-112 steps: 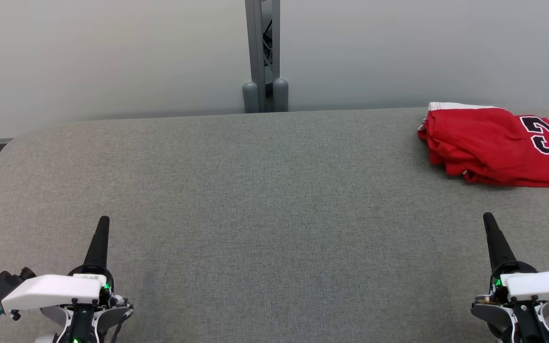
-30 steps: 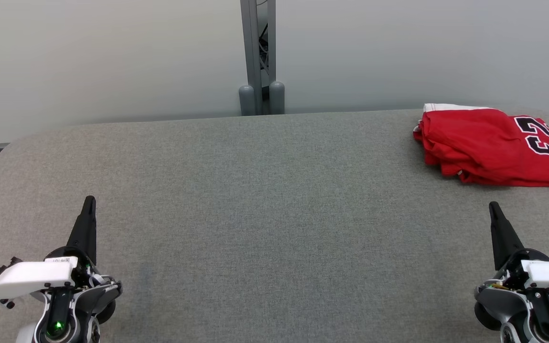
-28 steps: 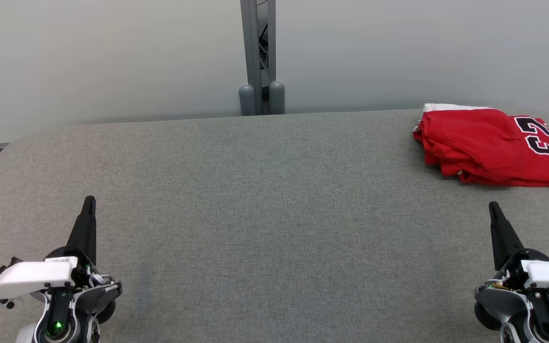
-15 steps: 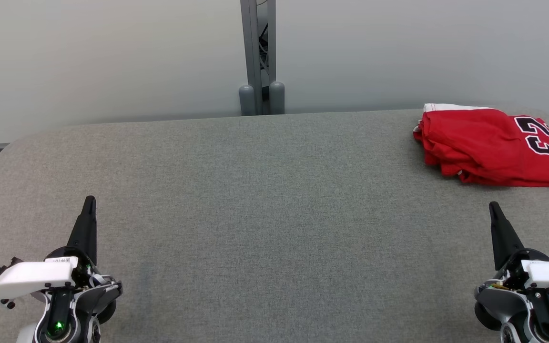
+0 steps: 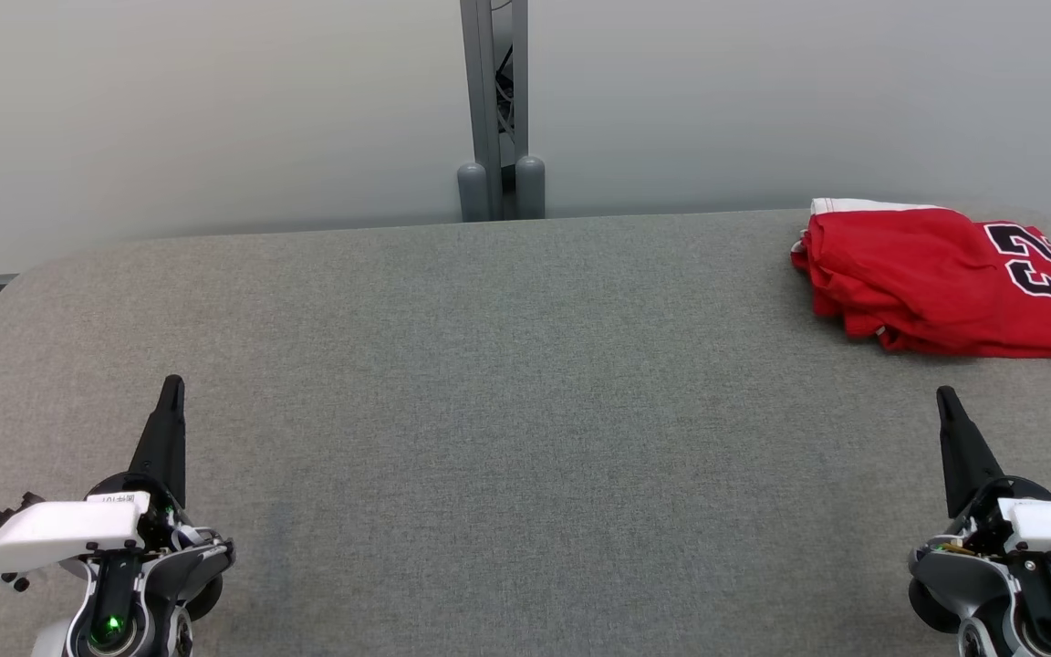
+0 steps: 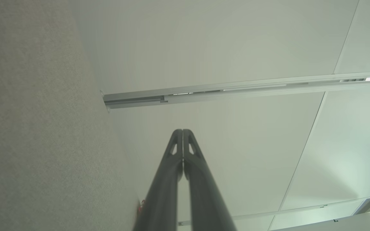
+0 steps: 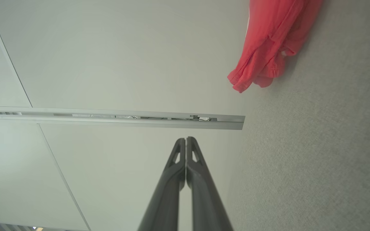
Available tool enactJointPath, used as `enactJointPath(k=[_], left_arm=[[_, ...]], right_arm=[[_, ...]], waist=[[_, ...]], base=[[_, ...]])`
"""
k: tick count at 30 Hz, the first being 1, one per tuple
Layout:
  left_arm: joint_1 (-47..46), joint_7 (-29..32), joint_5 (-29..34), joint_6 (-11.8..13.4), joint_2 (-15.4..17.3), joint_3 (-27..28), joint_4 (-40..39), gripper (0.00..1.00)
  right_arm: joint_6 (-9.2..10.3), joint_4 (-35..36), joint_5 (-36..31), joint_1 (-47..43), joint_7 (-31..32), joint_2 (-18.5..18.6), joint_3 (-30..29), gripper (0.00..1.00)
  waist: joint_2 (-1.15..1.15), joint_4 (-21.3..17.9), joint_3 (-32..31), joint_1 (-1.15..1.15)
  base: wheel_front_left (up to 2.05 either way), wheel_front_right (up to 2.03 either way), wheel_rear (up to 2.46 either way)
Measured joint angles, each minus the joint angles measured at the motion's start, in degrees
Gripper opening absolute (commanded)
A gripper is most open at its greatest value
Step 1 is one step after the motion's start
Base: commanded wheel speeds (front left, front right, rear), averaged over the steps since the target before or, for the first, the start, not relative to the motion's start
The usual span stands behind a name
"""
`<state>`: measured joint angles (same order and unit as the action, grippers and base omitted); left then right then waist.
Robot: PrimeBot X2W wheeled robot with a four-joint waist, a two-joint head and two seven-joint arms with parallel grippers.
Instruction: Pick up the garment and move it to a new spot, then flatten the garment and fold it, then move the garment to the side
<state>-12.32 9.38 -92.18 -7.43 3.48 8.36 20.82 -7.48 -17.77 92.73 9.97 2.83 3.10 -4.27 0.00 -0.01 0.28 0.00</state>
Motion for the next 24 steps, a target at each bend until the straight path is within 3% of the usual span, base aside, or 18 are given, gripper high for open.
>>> enactJointPath(k=[24], left_arm=[[0.0,0.2,0.3,0.0,-0.2,0.3,0.0,0.00]], right_arm=[[-0.01,0.0,-0.1,0.0,0.2,-0.1,-0.1,0.00]], waist=[[0.00,0.0,0.0,0.00]], base=[[0.00,0.00,0.00]])
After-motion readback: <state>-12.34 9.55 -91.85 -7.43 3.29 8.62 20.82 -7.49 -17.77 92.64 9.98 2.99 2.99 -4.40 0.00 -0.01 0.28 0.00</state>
